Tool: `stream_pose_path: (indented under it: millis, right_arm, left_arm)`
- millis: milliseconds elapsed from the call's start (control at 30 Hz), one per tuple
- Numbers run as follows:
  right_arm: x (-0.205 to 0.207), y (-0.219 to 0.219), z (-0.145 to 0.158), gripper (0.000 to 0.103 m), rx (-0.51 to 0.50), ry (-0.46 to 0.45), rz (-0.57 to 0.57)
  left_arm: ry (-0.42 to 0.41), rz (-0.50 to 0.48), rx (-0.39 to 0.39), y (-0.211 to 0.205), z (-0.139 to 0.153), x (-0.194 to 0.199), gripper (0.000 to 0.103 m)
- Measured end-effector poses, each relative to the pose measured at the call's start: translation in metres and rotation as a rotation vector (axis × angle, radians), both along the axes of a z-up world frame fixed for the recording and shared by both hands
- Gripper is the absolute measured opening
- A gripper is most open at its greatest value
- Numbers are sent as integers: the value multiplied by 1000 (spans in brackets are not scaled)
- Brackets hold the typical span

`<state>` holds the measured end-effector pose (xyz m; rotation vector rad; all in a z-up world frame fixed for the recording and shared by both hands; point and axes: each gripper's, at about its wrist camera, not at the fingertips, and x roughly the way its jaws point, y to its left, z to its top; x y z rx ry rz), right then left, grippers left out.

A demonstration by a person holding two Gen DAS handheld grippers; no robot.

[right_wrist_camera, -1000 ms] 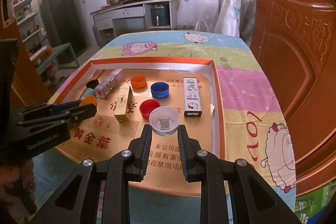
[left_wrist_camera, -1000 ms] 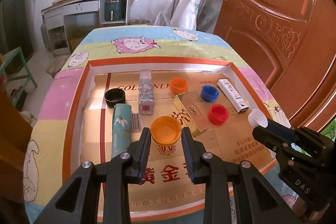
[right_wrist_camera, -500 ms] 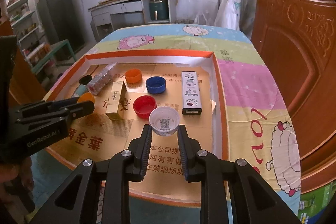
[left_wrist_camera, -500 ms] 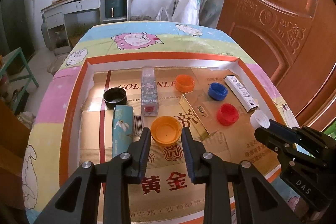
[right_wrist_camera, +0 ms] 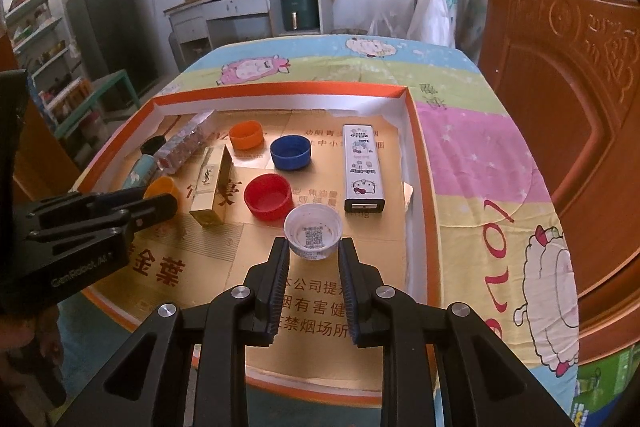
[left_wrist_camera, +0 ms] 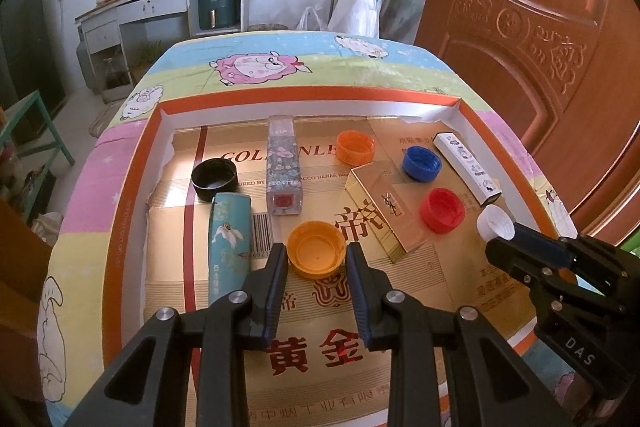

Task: Organize rigid objects
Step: 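Carry the orange cap with the left tool while the right tool carries the white cap into the box, then release the orange cap from the left tool while the right tool releases the white cap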

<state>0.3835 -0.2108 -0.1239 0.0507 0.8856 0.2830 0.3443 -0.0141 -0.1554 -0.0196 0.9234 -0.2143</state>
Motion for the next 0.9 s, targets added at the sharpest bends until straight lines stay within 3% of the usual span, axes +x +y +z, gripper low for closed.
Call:
stream_pose_path:
  millis: [333, 533, 667, 900]
  right_arm:
    - [-1, 3, -1, 26, -19, 6, -2]
    - [0, 6, -3, 29, -44, 2, 5]
    - [0, 6, -4, 50, -43, 3, 4]
    - [-6, 0, 4, 50, -16, -30, -13]
  left_arm:
    - [-7, -14, 6, -2, -2, 0, 32]
    - [-16, -24, 4, -3, -2, -1, 44]
    - [-23, -18, -3, -1, -1, -2, 45]
    - [-45, -18, -11, 1, 6, -8, 45]
